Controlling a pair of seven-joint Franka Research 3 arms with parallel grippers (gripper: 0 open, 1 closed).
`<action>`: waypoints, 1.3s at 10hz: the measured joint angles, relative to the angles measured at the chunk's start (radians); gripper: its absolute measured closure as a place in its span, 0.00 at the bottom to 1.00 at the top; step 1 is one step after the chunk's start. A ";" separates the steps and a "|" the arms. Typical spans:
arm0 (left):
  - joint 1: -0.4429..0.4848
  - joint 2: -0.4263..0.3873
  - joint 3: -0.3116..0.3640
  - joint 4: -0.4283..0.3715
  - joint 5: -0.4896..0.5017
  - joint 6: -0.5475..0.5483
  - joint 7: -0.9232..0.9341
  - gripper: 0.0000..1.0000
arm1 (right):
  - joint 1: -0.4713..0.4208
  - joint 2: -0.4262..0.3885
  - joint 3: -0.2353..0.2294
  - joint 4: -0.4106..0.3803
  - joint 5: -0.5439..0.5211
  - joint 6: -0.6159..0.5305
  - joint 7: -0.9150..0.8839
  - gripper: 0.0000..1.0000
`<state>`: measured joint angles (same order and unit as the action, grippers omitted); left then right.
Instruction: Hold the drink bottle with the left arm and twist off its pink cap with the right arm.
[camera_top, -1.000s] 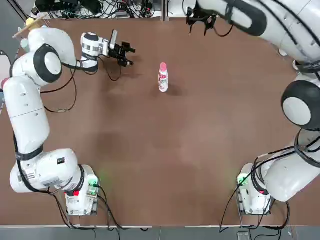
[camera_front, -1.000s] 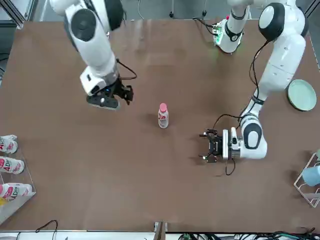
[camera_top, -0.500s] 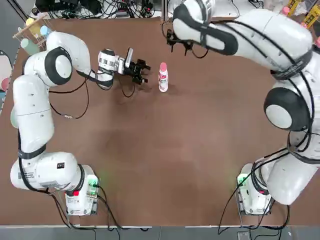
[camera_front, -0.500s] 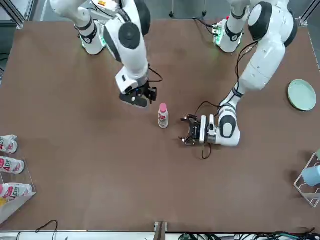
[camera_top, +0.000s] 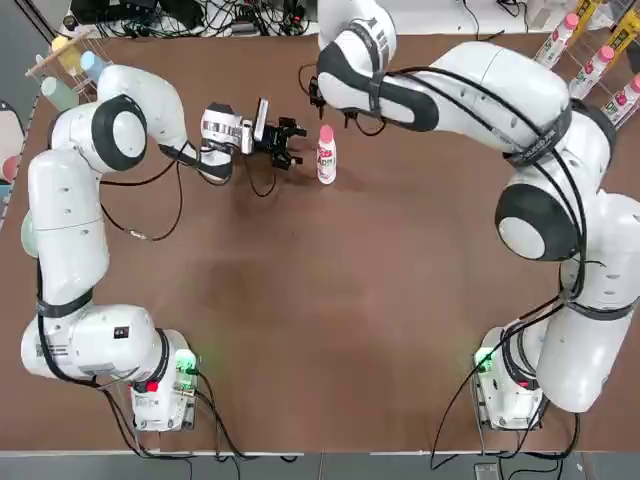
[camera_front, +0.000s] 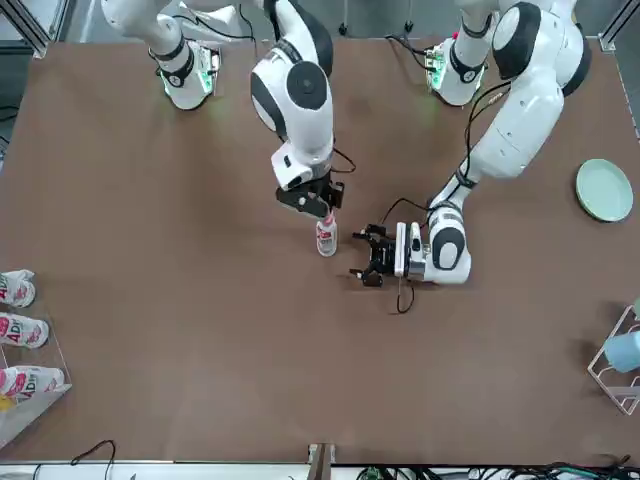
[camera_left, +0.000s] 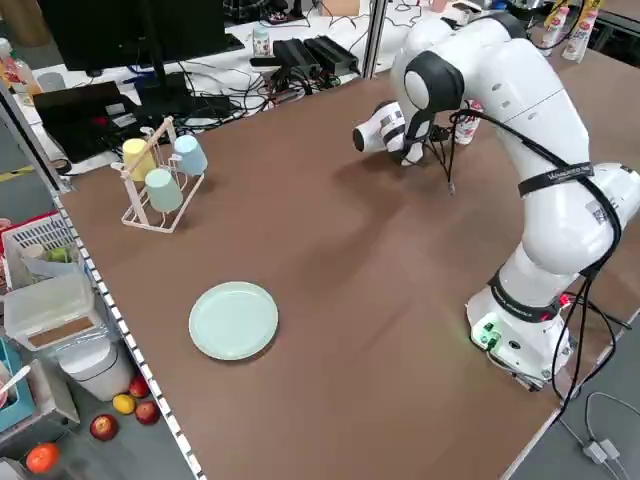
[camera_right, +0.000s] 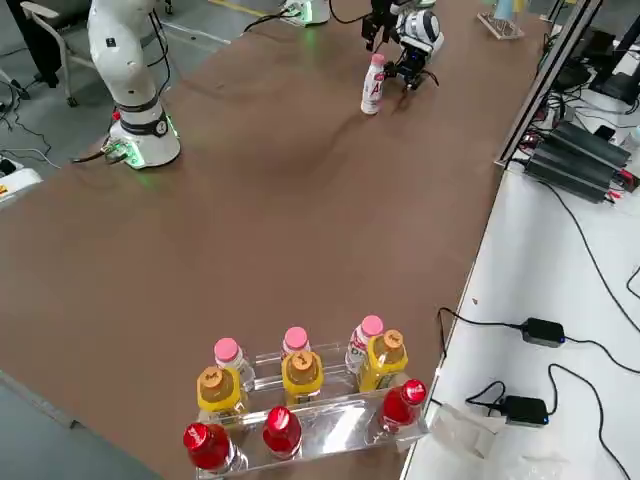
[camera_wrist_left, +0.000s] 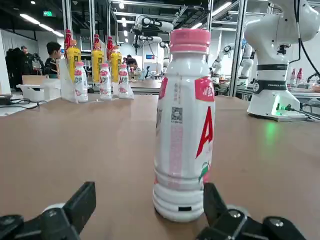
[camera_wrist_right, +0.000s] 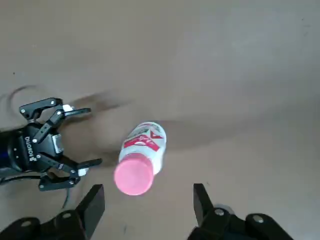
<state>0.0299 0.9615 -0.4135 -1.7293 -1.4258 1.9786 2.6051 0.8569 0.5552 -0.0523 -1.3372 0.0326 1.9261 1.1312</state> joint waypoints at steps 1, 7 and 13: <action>-0.008 0.000 0.000 0.000 -0.015 0.000 0.004 0.04 | 0.009 0.021 0.000 0.014 0.000 0.002 0.003 0.19; -0.092 0.000 -0.001 0.000 -0.118 -0.001 0.046 0.05 | 0.024 0.066 -0.004 0.037 -0.026 0.003 0.019 0.19; -0.133 0.000 0.003 -0.001 -0.151 -0.001 0.049 0.04 | 0.037 0.080 -0.004 0.037 -0.064 0.024 0.019 0.19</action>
<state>-0.1033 0.9613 -0.4102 -1.7302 -1.5766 1.9774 2.6536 0.8942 0.6355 -0.0559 -1.3004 -0.0317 1.9500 1.1506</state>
